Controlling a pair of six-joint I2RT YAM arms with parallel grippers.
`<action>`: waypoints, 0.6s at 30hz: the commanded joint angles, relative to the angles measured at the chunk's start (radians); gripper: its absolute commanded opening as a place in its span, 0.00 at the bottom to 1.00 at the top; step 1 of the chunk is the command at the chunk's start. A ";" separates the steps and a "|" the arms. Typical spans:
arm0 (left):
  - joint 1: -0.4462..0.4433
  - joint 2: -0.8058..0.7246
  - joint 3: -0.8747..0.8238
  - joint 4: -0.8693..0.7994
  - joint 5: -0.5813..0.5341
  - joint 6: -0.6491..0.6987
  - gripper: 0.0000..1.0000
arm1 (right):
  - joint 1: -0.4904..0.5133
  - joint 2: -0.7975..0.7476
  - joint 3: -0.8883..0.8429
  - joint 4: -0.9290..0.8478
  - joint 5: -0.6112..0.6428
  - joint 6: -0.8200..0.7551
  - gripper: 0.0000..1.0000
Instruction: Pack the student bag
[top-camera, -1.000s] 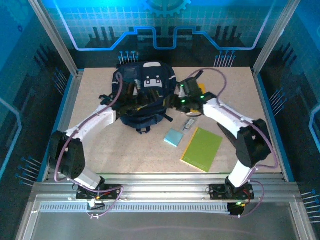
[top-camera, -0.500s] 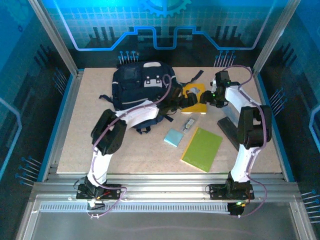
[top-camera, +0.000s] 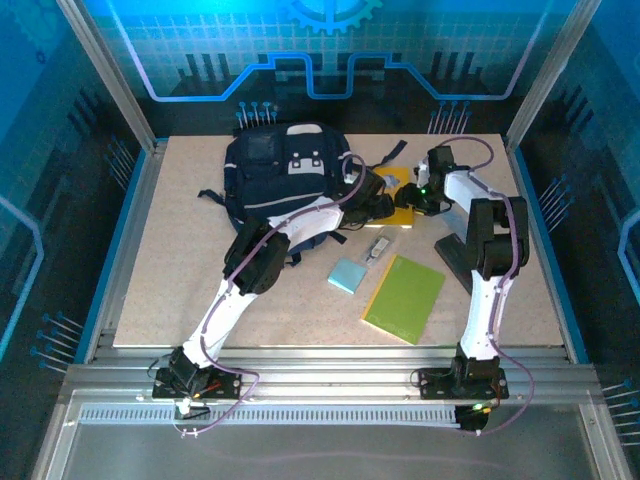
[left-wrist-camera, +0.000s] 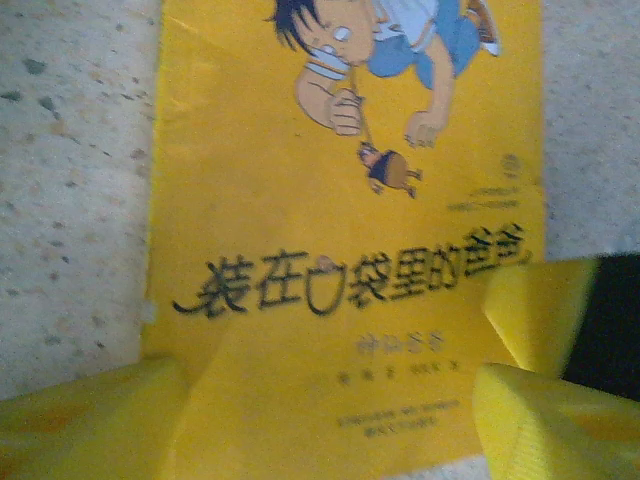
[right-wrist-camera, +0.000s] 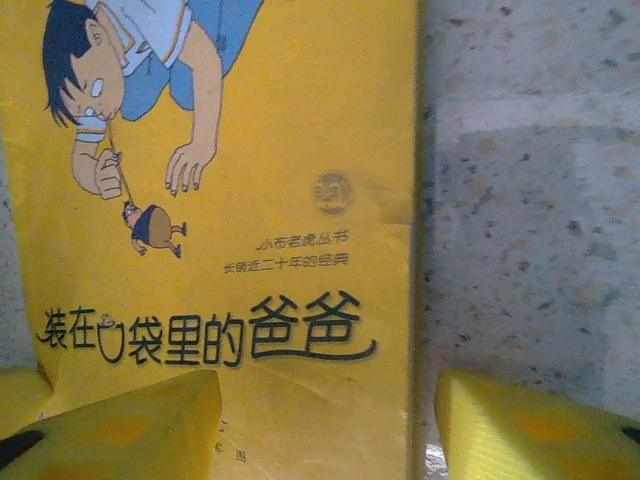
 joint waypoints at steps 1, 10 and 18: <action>0.021 0.042 0.048 -0.102 -0.020 0.022 0.77 | 0.003 0.009 0.013 0.030 -0.073 -0.006 0.57; 0.035 0.090 0.067 -0.149 0.010 0.021 0.69 | 0.002 -0.042 -0.036 0.107 -0.228 0.043 0.45; 0.033 0.090 0.067 -0.152 0.014 0.020 0.69 | 0.003 -0.043 -0.044 0.126 -0.264 0.076 0.35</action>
